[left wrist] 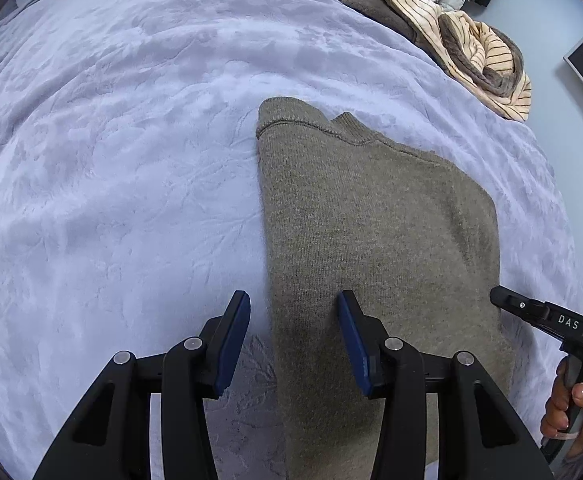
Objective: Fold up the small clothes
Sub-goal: 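Press the folded sweater flat with the right tool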
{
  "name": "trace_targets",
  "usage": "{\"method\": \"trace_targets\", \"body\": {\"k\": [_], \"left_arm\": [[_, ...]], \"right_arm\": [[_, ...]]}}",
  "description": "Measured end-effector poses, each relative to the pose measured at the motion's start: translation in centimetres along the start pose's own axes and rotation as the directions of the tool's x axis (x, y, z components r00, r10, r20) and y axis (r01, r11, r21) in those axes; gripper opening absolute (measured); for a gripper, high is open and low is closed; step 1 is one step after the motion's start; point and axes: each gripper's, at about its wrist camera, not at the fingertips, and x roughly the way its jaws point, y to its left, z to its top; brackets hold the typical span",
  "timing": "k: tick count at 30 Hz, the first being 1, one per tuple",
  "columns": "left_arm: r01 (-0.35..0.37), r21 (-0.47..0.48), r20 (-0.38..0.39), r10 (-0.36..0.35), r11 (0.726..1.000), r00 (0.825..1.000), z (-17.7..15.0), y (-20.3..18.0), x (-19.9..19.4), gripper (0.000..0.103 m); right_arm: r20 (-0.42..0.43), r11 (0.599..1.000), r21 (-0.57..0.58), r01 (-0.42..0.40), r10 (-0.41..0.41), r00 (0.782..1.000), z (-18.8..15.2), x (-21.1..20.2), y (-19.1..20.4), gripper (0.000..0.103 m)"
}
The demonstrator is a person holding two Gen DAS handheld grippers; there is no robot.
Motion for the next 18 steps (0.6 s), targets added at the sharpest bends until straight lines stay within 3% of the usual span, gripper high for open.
{"method": "trace_targets", "body": {"k": [14,15,17,18], "left_arm": [[-0.028,0.021,-0.029,0.029,0.999,0.999,0.1,-0.3,-0.2,0.048],[-0.033,0.02,-0.034,0.034,0.999,0.999,0.1,-0.2,-0.2,0.051],[-0.05,0.017,-0.033,0.05,0.999,0.998,0.0,-0.1,-0.4,0.072],[-0.056,0.015,-0.027,0.056,0.998,0.998,0.0,-0.1,-0.5,0.072]], "right_arm": [[-0.005,1.0,0.017,0.001,-0.001,1.0,-1.4,-2.1,0.0,0.008],[-0.009,1.0,0.021,0.002,-0.002,1.0,-1.5,-2.0,0.0,0.008],[-0.015,0.999,0.031,-0.005,0.006,1.0,-1.7,-1.8,-0.1,0.008],[-0.017,0.999,0.035,-0.009,0.009,1.0,-1.7,-1.7,-0.1,0.008]]}}
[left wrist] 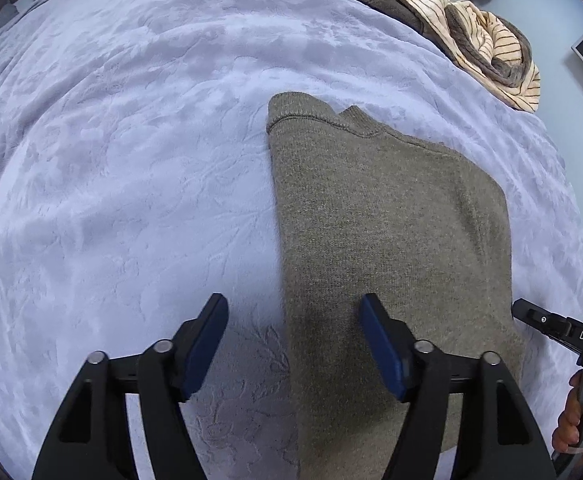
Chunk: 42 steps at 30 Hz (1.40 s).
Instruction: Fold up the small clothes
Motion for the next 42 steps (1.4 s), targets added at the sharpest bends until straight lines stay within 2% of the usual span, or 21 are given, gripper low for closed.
{"method": "trace_targets", "body": {"k": [4,5,7,9,10,11,12,13,18,27,32,35,39,41,42], "left_arm": [[-0.006,0.001,-0.008,0.006,1.0,1.0,-0.1,0.3,-0.1,0.073],[-0.009,0.001,-0.005,0.009,1.0,1.0,-0.1,0.4,-0.1,0.088],[-0.03,0.0,0.026,0.03,1.0,0.999,-0.2,0.6,-0.5,0.103],[-0.057,0.017,0.051,0.056,0.998,0.997,-0.2,0.6,-0.8,0.103],[-0.071,0.023,0.046,0.07,0.997,0.996,-0.1,0.6,-0.7,0.103],[-0.072,0.025,0.037,0.071,0.997,0.997,0.0,0.7,-0.5,0.103],[-0.059,0.024,0.015,0.059,0.998,0.998,0.0,0.8,-0.1,0.103],[-0.047,0.018,-0.009,0.047,0.999,0.999,0.1,0.9,0.3,0.103],[-0.017,-0.018,-0.087,0.015,1.0,0.996,-0.1,1.1,2.1,0.103],[-0.008,-0.012,-0.109,0.007,1.0,0.994,-0.3,0.4,2.5,0.103],[0.02,-0.037,-0.116,-0.025,0.999,0.993,-0.3,0.8,2.9,0.103],[0.075,-0.062,-0.114,-0.082,0.995,0.99,-0.2,1.1,3.3,0.103],[0.215,-0.124,-0.102,-0.228,0.969,0.968,-0.5,2.0,3.3,0.103],[0.228,-0.12,-0.1,-0.24,0.966,0.966,-0.5,2.0,3.5,0.103],[0.225,-0.116,-0.101,-0.236,0.968,0.966,-0.4,1.9,3.5,0.103]], "right_arm": [[-0.005,1.0,0.002,-0.005,0.005,1.0,0.0,0.1,0.0,0.009],[-0.006,1.0,0.003,-0.005,0.005,1.0,0.0,0.2,0.0,0.009],[-0.009,1.0,0.003,-0.005,0.005,1.0,0.0,0.2,0.0,0.009],[-0.006,1.0,0.002,-0.002,0.002,1.0,-0.1,0.1,0.0,0.013],[-0.003,1.0,0.002,-0.001,0.001,1.0,0.0,0.1,-0.1,0.017],[0.0,1.0,0.004,-0.001,0.001,1.0,0.1,0.0,-0.2,0.034],[0.006,1.0,0.009,-0.009,0.009,1.0,0.1,0.0,-0.3,0.056],[0.011,1.0,0.015,-0.022,0.022,1.0,0.1,-0.1,-0.4,0.062],[0.007,0.999,0.024,-0.042,0.042,0.999,0.3,0.0,-0.9,0.062],[-0.019,0.998,0.026,-0.062,0.063,0.998,0.8,0.8,-1.3,0.062],[-0.047,0.997,0.019,-0.071,0.072,0.996,1.2,1.8,-1.4,0.062],[-0.05,0.997,0.019,-0.075,0.076,0.996,1.3,2.1,-1.4,0.062],[-0.011,0.989,0.013,-0.144,0.144,0.989,1.5,1.5,-1.2,0.062],[-0.011,0.988,0.018,-0.154,0.154,0.988,2.0,1.8,-1.0,0.062],[-0.016,0.986,0.023,-0.165,0.166,0.986,2.4,2.3,-0.9,0.059]]}}
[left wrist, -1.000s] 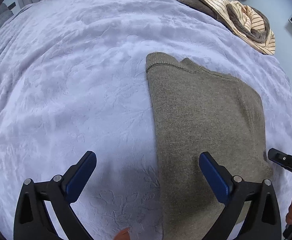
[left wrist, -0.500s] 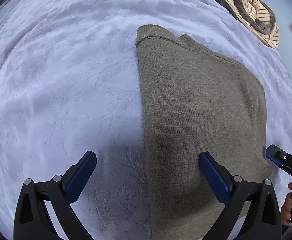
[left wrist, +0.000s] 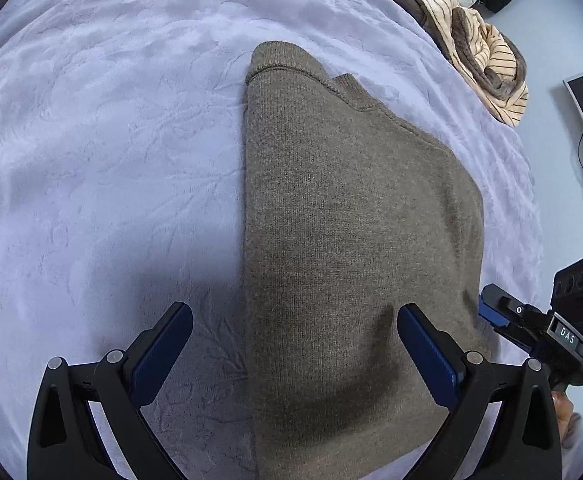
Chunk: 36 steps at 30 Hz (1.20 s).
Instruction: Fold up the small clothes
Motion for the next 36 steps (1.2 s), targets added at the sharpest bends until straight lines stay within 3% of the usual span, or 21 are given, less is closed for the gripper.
{"method": "trace_targets", "body": {"k": [1,2,3,6,8,12,16,17,18,20,23,31,36], "left_arm": [[-0.003,0.0,-0.001,0.003,1.0,1.0,0.1,-0.1,0.1,0.103],[-0.001,0.001,-0.002,0.001,1.0,1.0,0.1,-0.3,0.2,0.103],[0.001,0.005,-0.001,-0.001,1.0,1.0,0.2,-0.6,0.4,0.103],[-0.067,0.056,-0.006,0.068,0.996,0.998,0.3,-1.7,1.4,0.103],[-0.083,0.069,-0.017,0.084,0.994,0.996,0.5,-1.8,1.9,0.103],[-0.092,0.059,-0.014,0.093,0.994,0.996,0.5,-1.9,1.9,0.103],[-0.082,0.048,-0.018,0.083,0.995,0.996,0.4,-1.7,1.9,0.103],[-0.08,0.045,-0.019,0.081,0.996,0.997,0.4,-1.6,1.9,0.103],[-0.08,0.044,-0.018,0.081,0.996,0.997,0.4,-1.5,1.9,0.103],[-0.082,0.043,-0.016,0.082,0.996,0.996,0.3,-1.4,1.8,0.103],[-0.081,0.04,-0.017,0.082,0.996,0.996,0.4,-1.4,1.9,0.103],[-0.072,0.052,-0.024,0.073,0.996,0.997,0.6,-1.1,2.1,0.103],[0.022,-0.003,-0.075,-0.022,1.0,0.997,1.0,0.3,3.1,0.103]], "right_arm": [[-0.006,1.0,0.001,-0.021,0.021,1.0,0.4,0.5,0.0,0.05],[-0.015,1.0,0.004,-0.022,0.022,1.0,0.7,1.0,0.1,0.016],[-0.024,1.0,-0.005,0.001,-0.001,1.0,0.8,1.4,0.4,0.008],[0.012,0.99,-0.118,0.081,-0.08,0.997,0.6,1.3,2.0,0.008],[-0.002,0.988,-0.118,0.101,-0.102,0.995,0.6,1.9,1.4,0.008],[-0.014,0.998,-0.057,0.018,-0.019,1.0,0.8,0.7,0.4,0.011],[-0.024,0.997,-0.072,0.008,-0.01,1.0,0.1,-0.9,0.1,0.015],[-0.029,0.998,-0.07,0.002,-0.005,1.0,0.0,-1.1,0.0,0.027],[-0.037,0.998,-0.066,-0.002,-0.001,0.999,-0.1,-1.2,-0.2,0.047],[-0.052,0.998,-0.058,-0.012,0.009,0.999,-0.2,-1.0,-0.6,0.058],[-0.094,0.998,-0.032,-0.051,0.048,0.994,-0.2,0.0,-1.1,0.058],[-0.126,0.998,-0.013,-0.061,0.059,0.99,-0.3,1.6,-1.8,0.058],[-0.15,0.995,-0.027,-0.096,0.091,0.985,-0.2,2.2,-2.2,0.058]]}}
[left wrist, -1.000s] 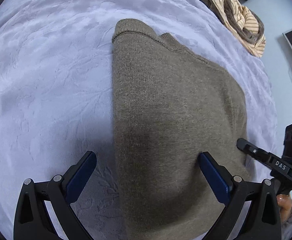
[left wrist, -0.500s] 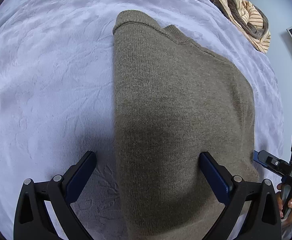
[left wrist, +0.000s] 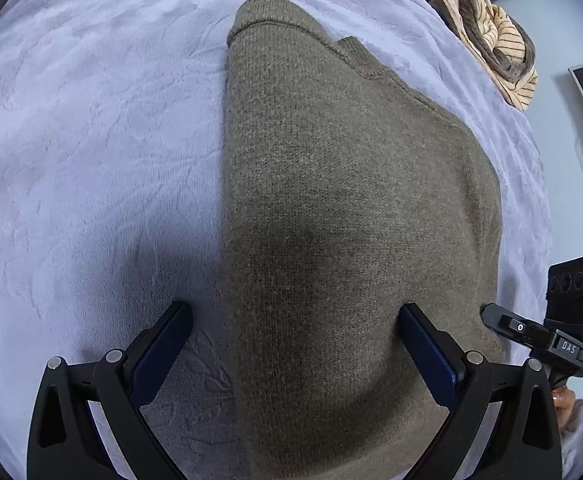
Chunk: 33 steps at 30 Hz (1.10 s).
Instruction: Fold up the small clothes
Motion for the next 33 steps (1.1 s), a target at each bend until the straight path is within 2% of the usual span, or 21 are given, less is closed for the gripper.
{"method": "trace_targets", "body": {"k": [6,9,11,12,13,14,15,17,20,25,30,33], "left_arm": [[0.049,0.008,-0.014,-0.049,0.999,0.999,0.3,-0.8,0.5,0.103],[0.046,0.071,-0.013,-0.045,0.996,0.999,0.0,-2.8,1.0,0.102],[-0.001,0.112,0.016,-0.001,0.994,1.0,-0.4,-3.9,0.9,0.092],[0.0,0.114,0.029,-0.004,0.993,1.0,-0.6,-4.1,0.6,0.088],[0.009,0.109,0.045,-0.014,0.994,0.999,-0.7,-3.9,0.1,0.077],[0.022,0.104,0.055,-0.028,0.994,0.998,-0.9,-3.6,-0.5,0.066],[0.042,0.097,0.061,-0.048,0.994,0.997,-1.0,-3.3,-1.1,0.061],[0.086,0.09,0.058,-0.092,0.992,0.994,-1.2,-2.7,-2.1,0.049],[0.128,0.088,0.057,-0.133,0.988,0.989,-1.7,-2.7,-3.8,0.048],[0.153,0.121,0.071,-0.162,0.981,0.984,-3.3,-3.4,-6.6,0.048],[0.187,0.137,0.069,-0.198,0.973,0.978,-5.7,-1.9,-10.0,0.048],[0.179,0.15,0.067,-0.19,0.972,0.979,-7.9,-0.3,-12.1,0.048]], "right_arm": [[-0.024,0.996,-0.038,-0.076,0.075,0.997,0.9,1.6,0.7,0.061],[-0.017,0.994,-0.038,-0.102,0.102,0.995,1.7,2.9,1.4,0.061],[-0.016,0.993,-0.007,-0.119,0.119,0.993,1.8,3.5,1.6,0.061],[-0.015,0.994,0.008,-0.113,0.113,0.993,1.7,3.7,1.5,0.058],[-0.011,0.994,0.02,-0.107,0.107,0.994,1.4,3.6,1.5,0.055],[-0.007,0.992,0.033,-0.121,0.122,0.993,1.3,3.5,1.5,0.039],[0.007,0.987,0.049,-0.152,0.152,0.988,1.0,2.9,1.6,0.032],[0.024,0.975,0.054,-0.217,0.216,0.976,0.5,2.0,2.2,0.03],[0.04,0.966,0.041,-0.254,0.252,0.967,-0.4,1.2,3.8,0.03],[0.052,0.951,0.037,-0.306,0.304,0.951,-2.1,0.1,6.2,0.03],[0.047,0.942,0.048,-0.333,0.331,0.942,-4.8,-0.5,7.8,0.03],[0.037,0.94,0.035,-0.341,0.339,0.94,-6.8,-0.5,9.5,0.03]]}}
